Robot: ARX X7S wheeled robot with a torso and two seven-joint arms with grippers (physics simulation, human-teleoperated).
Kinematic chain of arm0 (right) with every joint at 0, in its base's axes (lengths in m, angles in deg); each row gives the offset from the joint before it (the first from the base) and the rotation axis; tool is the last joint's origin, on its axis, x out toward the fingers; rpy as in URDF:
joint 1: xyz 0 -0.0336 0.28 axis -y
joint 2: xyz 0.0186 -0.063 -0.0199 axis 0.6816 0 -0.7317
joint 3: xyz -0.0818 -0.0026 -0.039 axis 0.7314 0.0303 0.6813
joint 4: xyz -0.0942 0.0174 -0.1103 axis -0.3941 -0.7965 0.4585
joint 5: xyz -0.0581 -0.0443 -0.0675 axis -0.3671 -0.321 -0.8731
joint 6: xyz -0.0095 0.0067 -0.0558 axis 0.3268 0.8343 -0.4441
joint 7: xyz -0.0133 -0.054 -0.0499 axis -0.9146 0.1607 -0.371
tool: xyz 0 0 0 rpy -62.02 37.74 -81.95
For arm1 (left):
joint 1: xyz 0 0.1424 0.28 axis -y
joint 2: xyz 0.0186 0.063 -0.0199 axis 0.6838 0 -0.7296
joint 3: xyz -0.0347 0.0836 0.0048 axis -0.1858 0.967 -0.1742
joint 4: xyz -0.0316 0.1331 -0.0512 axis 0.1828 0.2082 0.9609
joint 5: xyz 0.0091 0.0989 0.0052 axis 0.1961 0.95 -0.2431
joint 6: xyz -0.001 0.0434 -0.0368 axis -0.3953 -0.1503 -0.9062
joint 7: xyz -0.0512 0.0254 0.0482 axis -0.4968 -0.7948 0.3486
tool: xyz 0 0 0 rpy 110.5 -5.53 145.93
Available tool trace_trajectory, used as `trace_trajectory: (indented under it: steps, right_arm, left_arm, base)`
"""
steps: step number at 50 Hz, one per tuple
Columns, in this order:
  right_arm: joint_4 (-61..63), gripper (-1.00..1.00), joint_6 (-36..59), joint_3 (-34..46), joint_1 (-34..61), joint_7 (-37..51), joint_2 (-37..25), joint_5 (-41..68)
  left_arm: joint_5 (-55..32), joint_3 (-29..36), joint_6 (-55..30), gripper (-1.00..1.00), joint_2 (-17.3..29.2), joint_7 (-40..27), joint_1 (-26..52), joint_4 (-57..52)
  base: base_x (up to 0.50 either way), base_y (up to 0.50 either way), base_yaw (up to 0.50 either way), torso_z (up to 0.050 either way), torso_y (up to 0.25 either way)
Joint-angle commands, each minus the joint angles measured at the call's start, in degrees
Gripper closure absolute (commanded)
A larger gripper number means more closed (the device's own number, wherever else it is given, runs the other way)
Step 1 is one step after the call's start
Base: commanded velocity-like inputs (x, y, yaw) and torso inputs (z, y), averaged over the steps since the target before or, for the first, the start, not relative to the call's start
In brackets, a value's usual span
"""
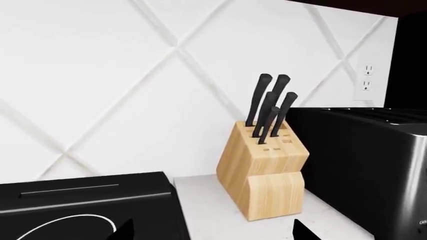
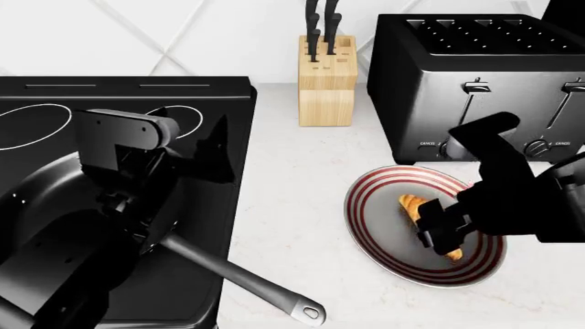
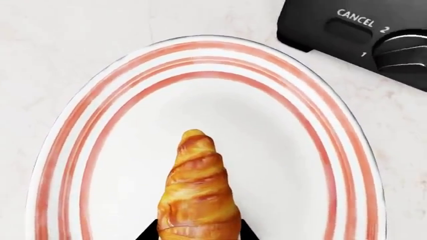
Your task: Pick the croissant and place it on the pan. Then turn on the stove to warm the croissant.
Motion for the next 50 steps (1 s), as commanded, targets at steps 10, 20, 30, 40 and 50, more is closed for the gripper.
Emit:
trace_trajectory:
  steps: [10, 20, 30, 40, 50]
  right_arm:
    - [6.85, 1.0, -2.68, -1.41, 2.69, 5.87, -2.73, 4.88]
    - [11.37, 1.0, -4.07, -2.05, 4.14, 9.5, -3.61, 7.68]
    - [19.62, 1.0, -8.04, -4.03, 3.3, 13.47, -5.89, 10.34]
    - [28.83, 1.0, -11.74, -6.39, 5.53, 20.43, -8.06, 12.41]
    - [37.7, 1.0, -17.92, -9.42, 4.83, 25.53, -11.09, 15.27]
  left_arm:
    - [-1.25, -0.64, 0.17, -1.0, 0.06, -0.59, -0.14, -1.23]
    - [-2.45, -1.64, -0.03, -1.0, 0.17, -1.18, -0.3, -2.14]
    - [-3.12, -2.52, 1.48, -1.0, -0.12, -0.87, -0.43, -2.74]
    - [-4.15, -3.32, 0.99, -1.0, 0.07, -1.99, -0.65, -4.11]
    - [-5.34, -3.2, 0.03, -1.0, 0.23, -2.89, -2.49, -5.9]
  base:
    - [0.0, 0.0, 0.0, 0.0, 0.0]
    - [0.0, 0.0, 0.0, 0.0, 0.0]
    - [0.0, 0.0, 0.0, 0.0, 0.0]
    - [0.0, 0.0, 0.0, 0.0, 0.0]
    - [0.0, 0.0, 0.0, 0.0, 0.0]
